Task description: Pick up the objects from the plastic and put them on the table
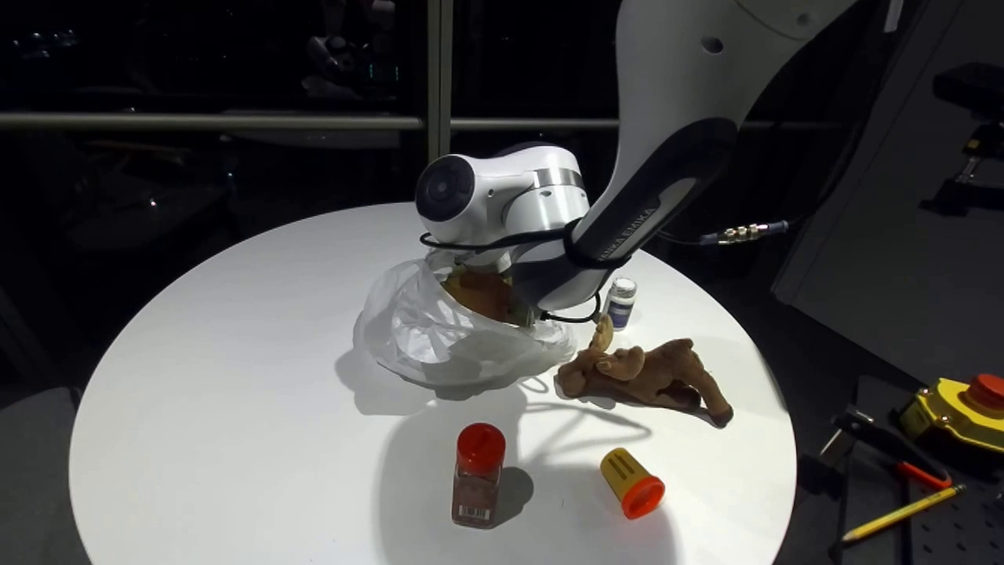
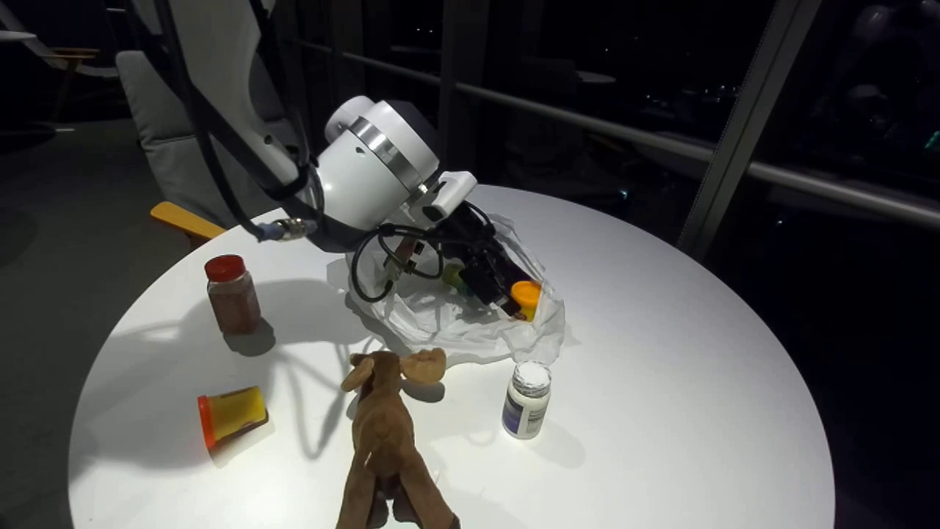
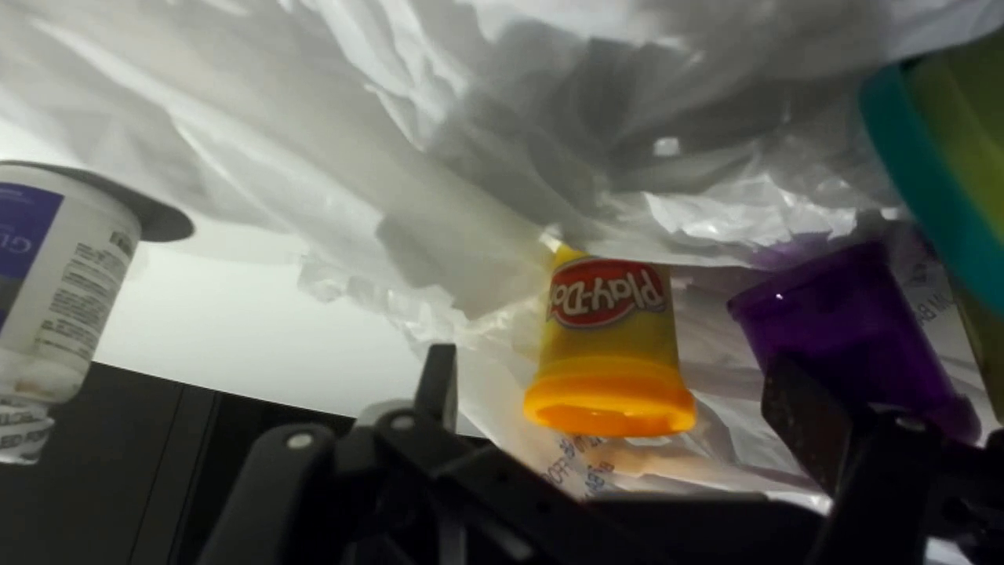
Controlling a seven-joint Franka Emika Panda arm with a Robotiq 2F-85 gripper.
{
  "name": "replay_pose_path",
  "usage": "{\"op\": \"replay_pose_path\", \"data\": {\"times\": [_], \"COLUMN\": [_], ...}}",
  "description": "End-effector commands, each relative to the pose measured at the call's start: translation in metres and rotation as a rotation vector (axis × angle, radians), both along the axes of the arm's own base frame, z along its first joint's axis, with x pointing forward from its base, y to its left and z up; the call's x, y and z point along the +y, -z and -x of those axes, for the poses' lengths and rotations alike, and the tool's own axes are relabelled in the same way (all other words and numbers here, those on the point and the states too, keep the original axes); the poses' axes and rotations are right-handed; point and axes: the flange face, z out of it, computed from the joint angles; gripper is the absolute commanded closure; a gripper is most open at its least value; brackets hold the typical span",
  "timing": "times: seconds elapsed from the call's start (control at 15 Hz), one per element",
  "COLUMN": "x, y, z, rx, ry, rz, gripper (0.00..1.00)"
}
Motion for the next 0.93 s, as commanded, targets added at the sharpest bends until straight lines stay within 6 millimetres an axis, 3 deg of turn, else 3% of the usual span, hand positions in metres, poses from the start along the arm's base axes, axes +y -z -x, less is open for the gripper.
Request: {"op": "replay_pose_path", "data": {"times": [0.0,0.13,0.47,0.67,0.87], "x": [-0.001,-0.002,-0.007,-0.009,-0.008], "y": [-0.006,-0.005,0.002,0.004,-0.001], "z": [-0.016,-0.019,-0.023,-0.024,-0.026], "rx": [-0.043,-0.039,-0.006,0.002,-0.007], "ry": [0.002,0.003,0.025,0.042,0.049], "rz": [0.038,0.047,0.066,0.067,0.068], "gripper": [0.00,0.00,0.51,0.72,0.72]}}
